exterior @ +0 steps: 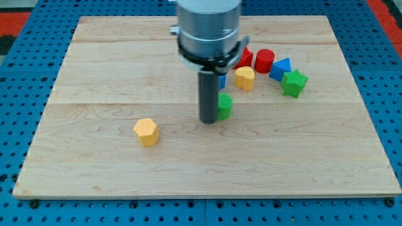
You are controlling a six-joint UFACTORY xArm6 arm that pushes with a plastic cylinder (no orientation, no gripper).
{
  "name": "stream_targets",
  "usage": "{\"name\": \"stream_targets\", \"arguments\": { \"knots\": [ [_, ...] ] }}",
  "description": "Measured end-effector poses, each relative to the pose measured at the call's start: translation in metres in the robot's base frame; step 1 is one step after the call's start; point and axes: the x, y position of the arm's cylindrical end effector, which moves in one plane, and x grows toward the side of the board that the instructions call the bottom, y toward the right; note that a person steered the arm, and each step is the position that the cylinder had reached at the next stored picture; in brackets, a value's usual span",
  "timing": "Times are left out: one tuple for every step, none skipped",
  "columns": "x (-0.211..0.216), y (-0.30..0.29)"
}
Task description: Move green circle closer to the green star
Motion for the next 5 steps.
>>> {"name": "stream_targets", "arguments": {
  "knots": [
    [-0.002,0.057],
    [0.009,0.031],
    [-0.014,0.017],
    [-0.022,0.063],
    [-0.018,0.077]
  ]
}}
